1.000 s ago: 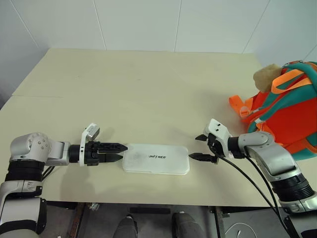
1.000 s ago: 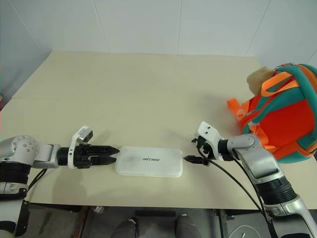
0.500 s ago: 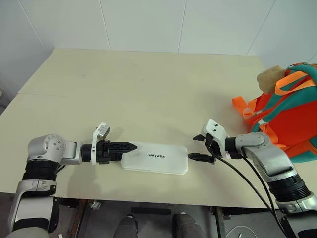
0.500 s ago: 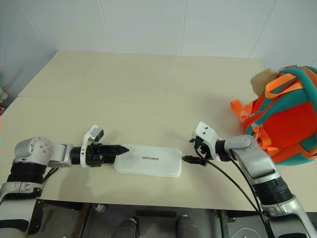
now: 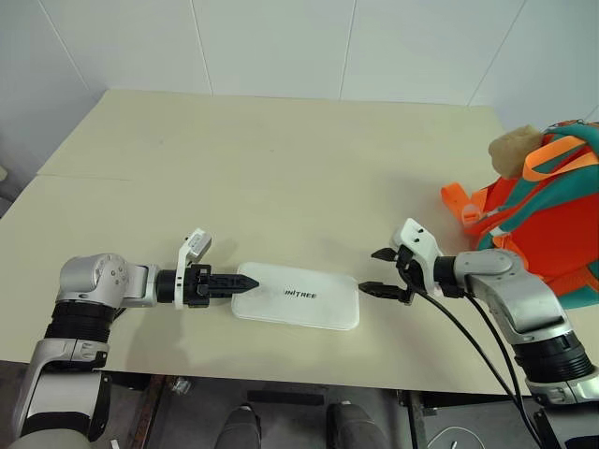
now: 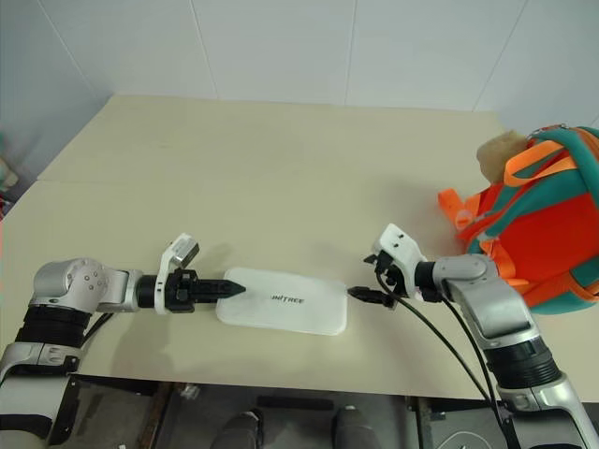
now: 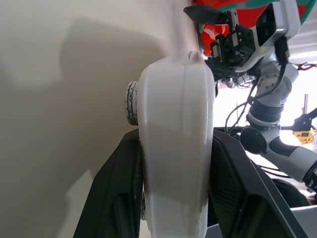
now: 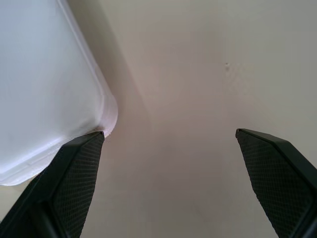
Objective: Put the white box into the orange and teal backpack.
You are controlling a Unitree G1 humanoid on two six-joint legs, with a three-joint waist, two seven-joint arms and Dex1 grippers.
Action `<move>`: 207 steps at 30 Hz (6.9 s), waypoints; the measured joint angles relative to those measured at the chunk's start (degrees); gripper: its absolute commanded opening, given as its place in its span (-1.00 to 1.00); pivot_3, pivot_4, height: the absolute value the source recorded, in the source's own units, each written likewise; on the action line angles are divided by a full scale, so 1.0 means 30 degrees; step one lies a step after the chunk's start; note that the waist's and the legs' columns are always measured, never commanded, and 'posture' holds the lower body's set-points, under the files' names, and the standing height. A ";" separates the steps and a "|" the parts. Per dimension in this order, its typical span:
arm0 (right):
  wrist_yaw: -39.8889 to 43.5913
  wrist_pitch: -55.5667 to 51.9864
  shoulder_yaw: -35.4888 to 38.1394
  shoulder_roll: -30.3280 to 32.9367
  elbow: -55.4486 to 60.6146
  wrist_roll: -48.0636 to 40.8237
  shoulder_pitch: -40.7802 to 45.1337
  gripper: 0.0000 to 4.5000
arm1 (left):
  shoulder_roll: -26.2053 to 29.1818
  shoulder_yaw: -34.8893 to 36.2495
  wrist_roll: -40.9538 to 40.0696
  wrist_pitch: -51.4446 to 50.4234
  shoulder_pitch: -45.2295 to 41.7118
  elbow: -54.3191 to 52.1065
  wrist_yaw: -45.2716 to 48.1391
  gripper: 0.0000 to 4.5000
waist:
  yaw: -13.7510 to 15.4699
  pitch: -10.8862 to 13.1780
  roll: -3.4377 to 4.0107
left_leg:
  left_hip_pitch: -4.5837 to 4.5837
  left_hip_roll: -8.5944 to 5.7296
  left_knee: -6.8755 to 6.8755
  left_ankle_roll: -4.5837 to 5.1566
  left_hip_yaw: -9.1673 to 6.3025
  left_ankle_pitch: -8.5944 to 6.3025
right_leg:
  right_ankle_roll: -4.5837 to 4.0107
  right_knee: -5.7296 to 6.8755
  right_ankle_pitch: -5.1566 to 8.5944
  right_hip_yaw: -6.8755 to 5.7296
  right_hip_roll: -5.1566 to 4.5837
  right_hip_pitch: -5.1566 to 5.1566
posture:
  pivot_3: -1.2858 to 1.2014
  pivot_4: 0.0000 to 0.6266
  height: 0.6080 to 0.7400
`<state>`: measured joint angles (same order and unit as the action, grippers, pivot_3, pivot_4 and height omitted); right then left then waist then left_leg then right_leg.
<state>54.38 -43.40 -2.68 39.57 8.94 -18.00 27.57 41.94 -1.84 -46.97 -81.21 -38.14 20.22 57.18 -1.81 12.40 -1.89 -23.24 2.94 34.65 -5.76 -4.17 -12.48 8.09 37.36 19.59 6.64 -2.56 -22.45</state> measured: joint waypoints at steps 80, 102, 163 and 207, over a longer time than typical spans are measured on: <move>-0.8396 -0.2665 0.4270 -0.4784 0.2427 -1.0773 0.6046 -1.00 | -0.0301 1.1126 -0.0070 0.2486 -0.5347 0.4433 -0.5981 -0.42 | -0.0928 0.0015 0.0022 | -0.0058 0.0018 -0.0230 -0.0019 0.0007 0.0017 | -0.0018 -0.0088 0.0023 -0.0004 -0.0006 -0.0120 | 0.03 -0.52 1.00; -0.1963 -0.5064 0.3352 -0.1087 0.5504 -1.7412 0.5546 -1.00 | 0.1776 1.0620 0.0149 0.3536 -0.5344 0.5652 -0.4600 -0.42 | -0.0845 0.0014 0.0020 | -0.0309 0.0016 -0.0155 -0.0017 0.0003 0.0017 | -0.0018 0.0029 0.0024 -0.0015 -0.0006 -0.0380 | 0.03 -0.52 1.00; 0.4249 -0.1809 0.1848 0.2243 0.2972 -1.1002 0.3151 -1.00 | 0.4731 0.3412 0.4738 1.6498 -0.5731 0.1405 0.9501 -0.42 | 0.0003 0.0012 0.0014 | -0.0305 0.0014 0.0135 0.0013 0.0003 0.0000 | 0.0004 0.0116 0.0006 -0.0014 0.0014 -0.0310 | 0.03 -0.52 1.00; 0.4289 -0.1320 0.1708 0.1847 0.2853 -1.0607 0.3307 -1.00 | 0.1515 -0.3608 0.8010 1.7853 -1.1000 0.1494 0.9599 -0.44 | -0.0051 0.0013 0.0016 | -0.0313 0.0016 0.0136 0.0014 0.0003 0.0001 | 0.0006 0.0130 0.0007 -0.0007 0.0022 -0.0323 | 0.03 -0.52 1.00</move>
<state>67.25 -47.36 2.44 45.11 17.50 -49.82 37.49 46.48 -12.66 -22.94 -27.65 -71.14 24.70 85.98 -1.97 12.44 -1.84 -24.18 2.99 35.06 -5.72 -4.16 -12.48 8.11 37.75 19.62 6.62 -2.49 -23.42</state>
